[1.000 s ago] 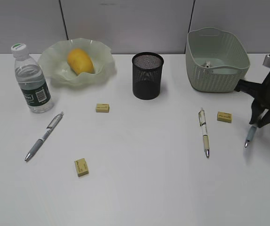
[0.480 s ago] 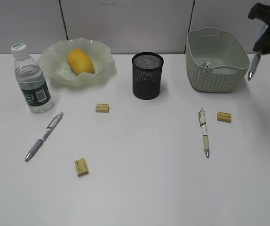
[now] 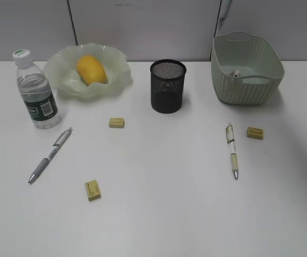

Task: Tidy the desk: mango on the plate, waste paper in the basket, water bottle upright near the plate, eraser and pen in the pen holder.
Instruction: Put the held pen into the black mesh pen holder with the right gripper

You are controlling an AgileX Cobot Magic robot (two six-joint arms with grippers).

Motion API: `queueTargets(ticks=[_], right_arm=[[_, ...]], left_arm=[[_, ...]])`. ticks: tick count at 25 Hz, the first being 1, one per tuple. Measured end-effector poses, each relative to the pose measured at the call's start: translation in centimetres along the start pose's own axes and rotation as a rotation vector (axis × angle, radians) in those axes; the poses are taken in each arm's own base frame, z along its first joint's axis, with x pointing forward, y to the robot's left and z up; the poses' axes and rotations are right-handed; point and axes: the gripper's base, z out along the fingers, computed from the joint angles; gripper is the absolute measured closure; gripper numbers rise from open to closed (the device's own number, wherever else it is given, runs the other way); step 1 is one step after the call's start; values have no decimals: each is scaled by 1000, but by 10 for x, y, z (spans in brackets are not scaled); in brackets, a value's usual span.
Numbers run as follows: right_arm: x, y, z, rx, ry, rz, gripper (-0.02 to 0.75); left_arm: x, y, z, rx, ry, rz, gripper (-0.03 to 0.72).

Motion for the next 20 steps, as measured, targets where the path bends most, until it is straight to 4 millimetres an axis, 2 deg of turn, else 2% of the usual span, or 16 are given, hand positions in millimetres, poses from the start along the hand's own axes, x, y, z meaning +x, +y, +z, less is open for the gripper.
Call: queueTargets(ticks=[5, 8, 20], right_arm=[[13, 30, 19, -102, -103, -127, 605], [28, 39, 37, -135, -111, -168, 605], [85, 22, 107, -158, -125, -251, 605]], left_arm=[[0, 0, 0, 0, 0, 0, 165], [0, 0, 0, 0, 0, 0, 165], [0, 0, 0, 0, 0, 0, 165]])
